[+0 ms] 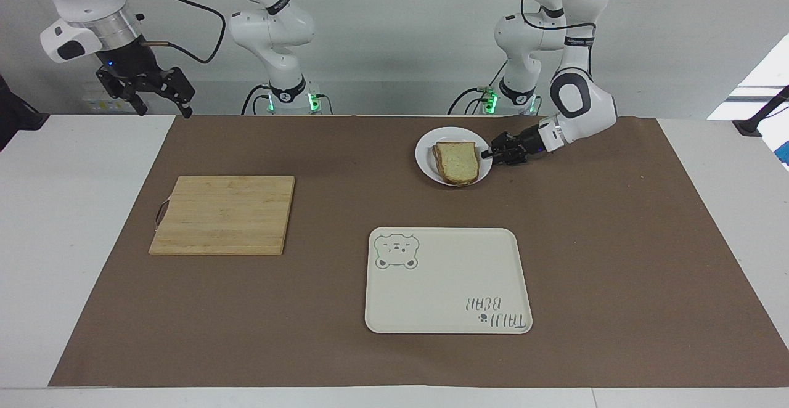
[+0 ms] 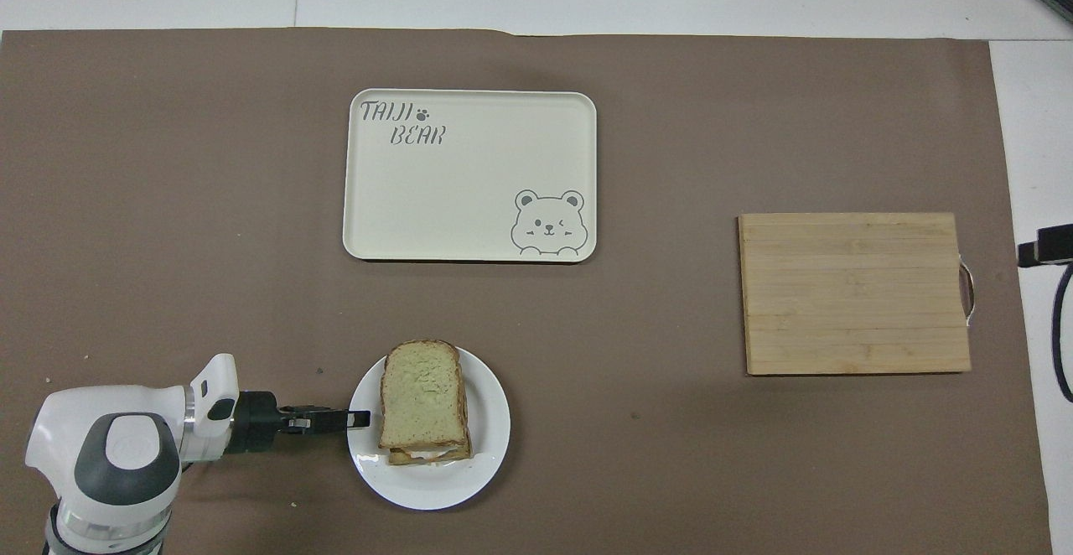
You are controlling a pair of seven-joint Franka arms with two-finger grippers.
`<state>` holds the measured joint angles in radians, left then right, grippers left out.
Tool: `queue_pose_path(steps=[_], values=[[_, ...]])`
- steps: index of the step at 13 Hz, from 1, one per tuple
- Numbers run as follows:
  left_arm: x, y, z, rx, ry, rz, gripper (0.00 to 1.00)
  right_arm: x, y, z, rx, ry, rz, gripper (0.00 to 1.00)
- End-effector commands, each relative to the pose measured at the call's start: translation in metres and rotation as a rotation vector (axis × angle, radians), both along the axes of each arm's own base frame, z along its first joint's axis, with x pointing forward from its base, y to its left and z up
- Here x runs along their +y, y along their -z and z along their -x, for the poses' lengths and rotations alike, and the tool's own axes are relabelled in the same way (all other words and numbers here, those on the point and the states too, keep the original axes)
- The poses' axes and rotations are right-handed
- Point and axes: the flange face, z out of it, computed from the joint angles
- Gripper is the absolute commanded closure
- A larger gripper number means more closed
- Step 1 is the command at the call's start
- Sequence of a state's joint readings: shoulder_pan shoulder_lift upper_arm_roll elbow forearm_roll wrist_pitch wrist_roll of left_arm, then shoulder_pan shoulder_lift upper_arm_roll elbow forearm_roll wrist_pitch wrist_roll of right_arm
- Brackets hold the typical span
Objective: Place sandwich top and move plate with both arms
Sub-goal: 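Grip the plate rim nearest the robot with the left gripper, then slide the plate with the left gripper onto the bear tray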
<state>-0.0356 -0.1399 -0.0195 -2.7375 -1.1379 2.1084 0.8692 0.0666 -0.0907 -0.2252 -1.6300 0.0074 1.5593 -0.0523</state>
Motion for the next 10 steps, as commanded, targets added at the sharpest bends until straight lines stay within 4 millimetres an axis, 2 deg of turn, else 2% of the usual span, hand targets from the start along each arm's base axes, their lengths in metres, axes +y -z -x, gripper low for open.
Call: queue_pose_path(steps=[1, 2, 6, 7, 8, 10], values=[[-0.003, 0.001, 0.005, 0.030, -0.041, 0.003, 1.00, 0.006, -0.008, -0.011, -0.023, -0.037, 0.030, 0.00], [-0.005, 0.000, 0.004, 0.073, -0.086, 0.013, 1.00, 0.012, -0.015, -0.018, -0.038, -0.047, 0.037, 0.00], [-0.003, -0.014, -0.006, 0.061, -0.115, 0.047, 1.00, 0.021, -0.018, -0.032, -0.057, -0.073, 0.049, 0.00], [0.001, -0.022, -0.014, 0.048, -0.120, 0.066, 1.00, 0.023, -0.021, -0.033, -0.084, -0.076, 0.047, 0.00], [0.008, -0.035, -0.029, 0.017, -0.135, 0.080, 1.00, 0.034, -0.020, -0.032, -0.077, -0.093, 0.046, 0.00], [0.008, -0.060, -0.055, -0.038, -0.129, 0.105, 1.00, 0.050, -0.019, -0.031, -0.058, -0.129, 0.089, 0.00]])
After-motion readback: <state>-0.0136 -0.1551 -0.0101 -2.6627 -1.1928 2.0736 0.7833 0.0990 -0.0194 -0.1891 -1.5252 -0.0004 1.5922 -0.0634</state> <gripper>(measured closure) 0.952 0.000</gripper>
